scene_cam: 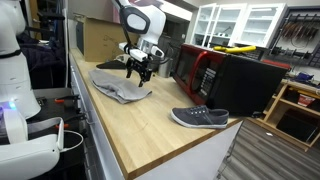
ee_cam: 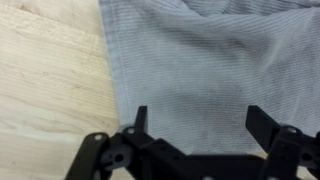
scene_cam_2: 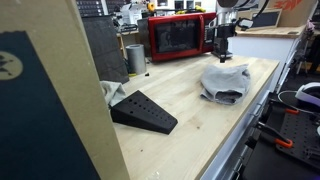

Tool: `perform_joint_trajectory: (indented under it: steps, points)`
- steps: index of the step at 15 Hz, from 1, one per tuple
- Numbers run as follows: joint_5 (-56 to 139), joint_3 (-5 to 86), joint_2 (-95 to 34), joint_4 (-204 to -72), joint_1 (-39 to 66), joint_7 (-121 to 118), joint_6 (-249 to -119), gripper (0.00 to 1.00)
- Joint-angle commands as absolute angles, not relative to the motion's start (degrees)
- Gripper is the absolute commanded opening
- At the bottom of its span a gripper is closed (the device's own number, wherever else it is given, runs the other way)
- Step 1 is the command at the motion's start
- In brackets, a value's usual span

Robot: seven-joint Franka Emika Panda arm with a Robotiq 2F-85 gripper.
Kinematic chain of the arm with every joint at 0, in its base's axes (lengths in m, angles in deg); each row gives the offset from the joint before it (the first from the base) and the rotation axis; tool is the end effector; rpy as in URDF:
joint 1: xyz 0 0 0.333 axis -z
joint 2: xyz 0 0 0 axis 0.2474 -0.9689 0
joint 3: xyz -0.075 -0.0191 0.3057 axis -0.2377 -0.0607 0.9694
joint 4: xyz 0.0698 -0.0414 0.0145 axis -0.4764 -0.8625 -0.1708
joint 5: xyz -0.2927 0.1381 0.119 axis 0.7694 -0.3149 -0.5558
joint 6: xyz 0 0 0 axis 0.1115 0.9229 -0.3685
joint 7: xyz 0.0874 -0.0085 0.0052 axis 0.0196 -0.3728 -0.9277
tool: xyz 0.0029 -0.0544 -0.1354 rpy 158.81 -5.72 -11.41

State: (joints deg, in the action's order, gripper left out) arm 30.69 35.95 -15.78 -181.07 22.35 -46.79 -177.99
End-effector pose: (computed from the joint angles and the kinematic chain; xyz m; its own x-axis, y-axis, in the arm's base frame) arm 0.4281 -0.1163 0.2985 0.9407 0.3329 -0.0651 0.3187 -0.9331 -0.1666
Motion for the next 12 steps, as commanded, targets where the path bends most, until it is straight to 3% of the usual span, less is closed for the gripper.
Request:
perform_joint_trajectory:
  steps: [1, 12]
  points:
    - [29.3, 35.4, -19.7, -179.3, 23.8, -52.5, -182.6, 1.00]
    - [13.5, 39.8, -28.1, -174.7, 28.8, -63.0, -184.9, 1.00]
